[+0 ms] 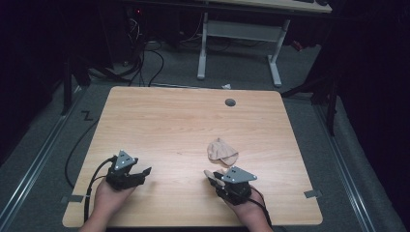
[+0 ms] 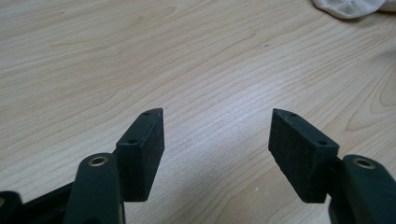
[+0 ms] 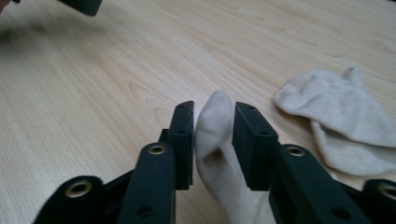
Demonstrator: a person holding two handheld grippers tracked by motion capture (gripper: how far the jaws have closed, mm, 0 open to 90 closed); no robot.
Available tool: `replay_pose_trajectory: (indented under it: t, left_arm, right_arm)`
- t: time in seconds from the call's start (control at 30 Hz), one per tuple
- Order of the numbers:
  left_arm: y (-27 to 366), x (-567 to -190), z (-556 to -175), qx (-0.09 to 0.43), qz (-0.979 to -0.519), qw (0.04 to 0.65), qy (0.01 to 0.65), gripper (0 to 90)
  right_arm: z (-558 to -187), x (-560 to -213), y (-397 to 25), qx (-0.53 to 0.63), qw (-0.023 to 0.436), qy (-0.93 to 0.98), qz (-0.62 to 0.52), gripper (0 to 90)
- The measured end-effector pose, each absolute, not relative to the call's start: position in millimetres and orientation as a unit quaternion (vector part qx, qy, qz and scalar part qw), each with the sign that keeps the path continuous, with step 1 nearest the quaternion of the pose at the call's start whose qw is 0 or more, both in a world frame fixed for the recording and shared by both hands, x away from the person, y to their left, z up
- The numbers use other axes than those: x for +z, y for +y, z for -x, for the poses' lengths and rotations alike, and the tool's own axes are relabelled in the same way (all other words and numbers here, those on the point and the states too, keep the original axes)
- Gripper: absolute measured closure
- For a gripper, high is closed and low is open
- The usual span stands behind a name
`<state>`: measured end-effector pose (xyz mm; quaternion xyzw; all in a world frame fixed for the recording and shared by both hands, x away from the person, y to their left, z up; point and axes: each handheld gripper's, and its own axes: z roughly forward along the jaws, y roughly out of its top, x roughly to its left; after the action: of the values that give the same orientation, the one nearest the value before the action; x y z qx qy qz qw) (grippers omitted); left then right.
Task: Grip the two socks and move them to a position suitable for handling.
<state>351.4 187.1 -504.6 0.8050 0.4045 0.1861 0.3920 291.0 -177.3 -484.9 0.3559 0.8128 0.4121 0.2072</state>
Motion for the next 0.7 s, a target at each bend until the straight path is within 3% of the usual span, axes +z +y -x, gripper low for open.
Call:
replay_pose_trajectory:
  t: [0.1,0.33,0.7]
  left_arm:
    - [187,-505,-352,0.185,-0.804,0.392,0.407,36.1]
    - [186,-506,-355,0.179,-0.802,0.395,0.41,36.0]
    - [185,-504,-353,0.176,-0.802,0.397,0.411,35.8]
  right_arm:
    - [-291,-482,-188,0.407,0.232,0.804,-0.366,66.4]
    - [-295,-478,-226,0.432,0.227,0.766,-0.419,64.0]
    - [-311,-497,-243,0.385,0.233,0.766,-0.459,63.2]
